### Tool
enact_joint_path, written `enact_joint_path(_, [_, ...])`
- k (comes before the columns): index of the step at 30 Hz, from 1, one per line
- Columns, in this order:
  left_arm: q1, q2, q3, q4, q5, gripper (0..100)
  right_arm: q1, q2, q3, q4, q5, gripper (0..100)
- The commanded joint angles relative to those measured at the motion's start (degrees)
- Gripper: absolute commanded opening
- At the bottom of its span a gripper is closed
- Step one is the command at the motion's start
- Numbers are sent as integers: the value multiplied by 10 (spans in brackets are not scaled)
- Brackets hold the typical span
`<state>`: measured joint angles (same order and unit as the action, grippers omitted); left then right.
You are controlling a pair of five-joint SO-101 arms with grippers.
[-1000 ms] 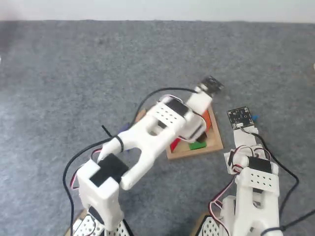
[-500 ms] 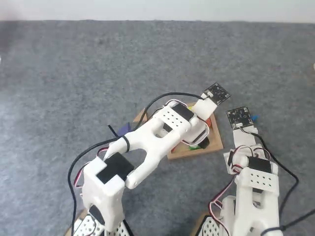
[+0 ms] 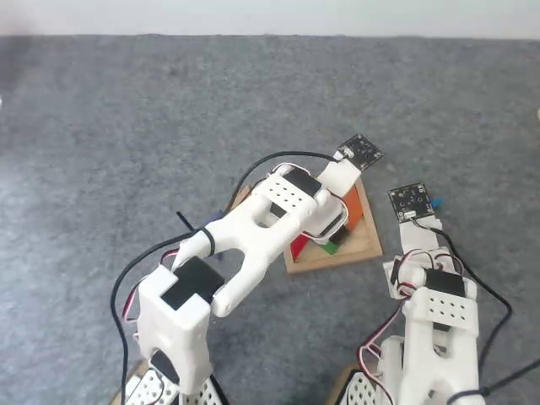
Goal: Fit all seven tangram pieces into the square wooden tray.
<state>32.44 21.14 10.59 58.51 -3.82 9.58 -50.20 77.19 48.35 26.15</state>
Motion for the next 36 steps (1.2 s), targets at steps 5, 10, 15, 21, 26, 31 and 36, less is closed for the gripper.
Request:
enact_joint_path(5, [-13, -63, -17, -4, 9, 257, -2, -7, -4, -7, -6, 270])
enact_joint_path(10, [-23, -84, -17, -23, 18, 257, -1, -7, -4, -7, -6, 270])
enact_joint_path(15, [-44, -39, -21, -70, 20, 257, -2, -7, -4, -7, -6, 270])
enact_joint_path(21, [-51, -6, -39, -87, 20, 257, -3, -8, -4, -7, -6, 270])
enact_joint_path(26, [-49, 11, -51, -86, 20, 257, -3, -7, -4, -7, -6, 270])
enact_joint_path(31, [-66, 1, -55, -77, 20, 257, 0, -9, -4, -7, -6, 270])
enact_joint_path(36, [-137, -63, -67, -48, 24, 257, 1, -12, -4, -6, -10, 270])
